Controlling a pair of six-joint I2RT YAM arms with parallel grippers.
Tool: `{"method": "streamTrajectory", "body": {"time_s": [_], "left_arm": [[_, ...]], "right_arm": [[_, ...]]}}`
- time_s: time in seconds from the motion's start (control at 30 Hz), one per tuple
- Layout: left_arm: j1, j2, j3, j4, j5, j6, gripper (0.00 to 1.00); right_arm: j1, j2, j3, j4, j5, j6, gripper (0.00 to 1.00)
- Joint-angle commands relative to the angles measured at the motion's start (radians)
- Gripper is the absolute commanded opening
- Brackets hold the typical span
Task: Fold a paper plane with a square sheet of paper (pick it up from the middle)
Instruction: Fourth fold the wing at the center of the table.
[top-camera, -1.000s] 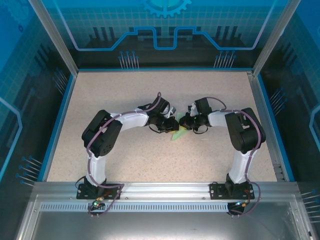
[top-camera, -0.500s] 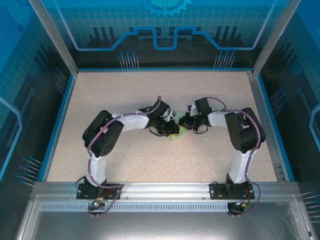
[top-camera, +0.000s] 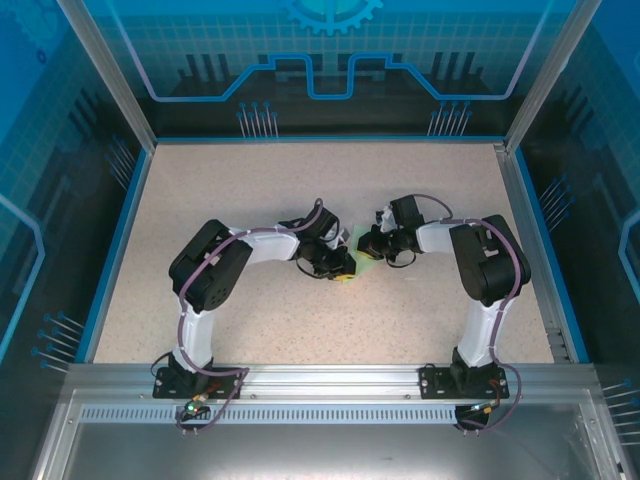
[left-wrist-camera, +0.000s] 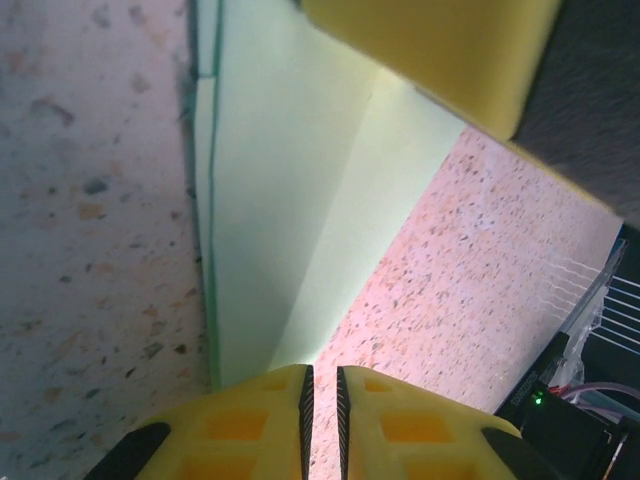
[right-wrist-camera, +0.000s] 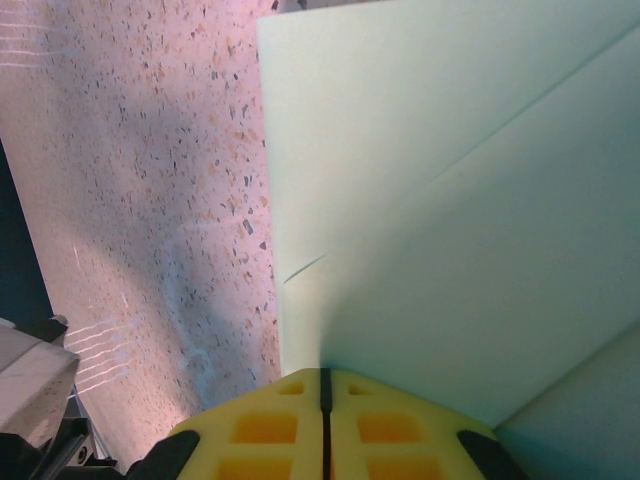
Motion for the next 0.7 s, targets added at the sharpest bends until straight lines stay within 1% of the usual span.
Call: {"method": "streamTrajectory", "body": {"time_s": [0.0,0.23,0.43,0.6,0.67], "left_arm": [[-0.010,0.014,-0.031,-0.026,-0.006,-0.008,0.17],[-0.014,0.005,-0.040,-0.023,-0.002,-0.017,0.17],[-0.010,-0.063,-0.036,0.030,-0.009,-0.037,0.17],[0.008,-0.101,-0.038,0.028,-0.088,-0.048,0.18],[0.015,-0.098,-0.046,0.027,-0.101,-0.042,0.18]], "right_arm": [[0.003,0.071,-0.016,-0.054,0.068,-0.017,0.07],[0.003,0.073,-0.011,-0.060,0.072,-0.015,0.07],[0.001,0.072,-0.009,-0.068,0.073,-0.018,0.07],[0.000,0.076,-0.006,-0.071,0.072,-0.019,0.07],[-0.001,0.076,-0.006,-0.072,0.071,-0.020,0.07]]}}
